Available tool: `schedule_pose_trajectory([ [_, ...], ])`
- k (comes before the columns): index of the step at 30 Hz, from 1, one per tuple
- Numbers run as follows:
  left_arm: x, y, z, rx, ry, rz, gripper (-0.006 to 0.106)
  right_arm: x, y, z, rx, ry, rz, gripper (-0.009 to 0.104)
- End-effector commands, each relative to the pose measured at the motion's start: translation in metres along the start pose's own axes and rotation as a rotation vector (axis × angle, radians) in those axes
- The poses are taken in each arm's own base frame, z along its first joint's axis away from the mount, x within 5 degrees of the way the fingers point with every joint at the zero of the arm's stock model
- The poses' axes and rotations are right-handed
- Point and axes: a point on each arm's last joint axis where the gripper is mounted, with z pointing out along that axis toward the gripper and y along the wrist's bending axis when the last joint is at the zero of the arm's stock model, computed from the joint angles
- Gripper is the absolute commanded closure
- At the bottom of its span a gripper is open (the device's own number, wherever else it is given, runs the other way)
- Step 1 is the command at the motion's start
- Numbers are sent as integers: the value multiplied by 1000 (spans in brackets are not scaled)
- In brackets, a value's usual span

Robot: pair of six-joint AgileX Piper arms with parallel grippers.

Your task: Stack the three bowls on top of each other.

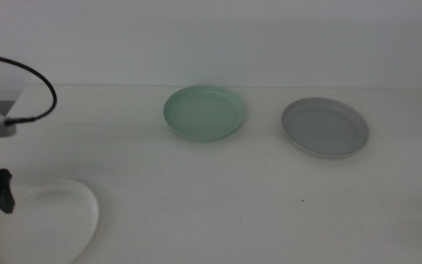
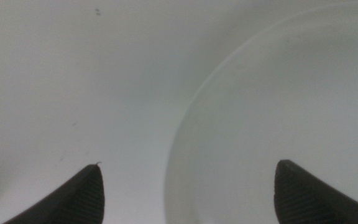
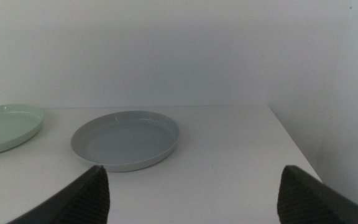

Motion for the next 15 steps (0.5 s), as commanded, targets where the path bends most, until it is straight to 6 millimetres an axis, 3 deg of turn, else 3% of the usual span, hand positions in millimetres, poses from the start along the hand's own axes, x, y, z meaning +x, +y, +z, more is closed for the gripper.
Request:
schedule_pose_trajectory([
  [1, -5, 3, 13, 15, 9, -12, 7, 0, 0, 0, 3, -9, -11, 3],
  [6, -5, 5, 35, 37, 74, -20, 10, 0, 0, 0, 3, -9, -11, 3],
  [9, -5, 6, 42, 43, 96, -15, 18, 0, 0, 0, 3, -9, -11, 3],
  [15, -4, 6, 44, 45, 117, 9, 57, 0, 0, 0, 3, -9, -11, 3],
])
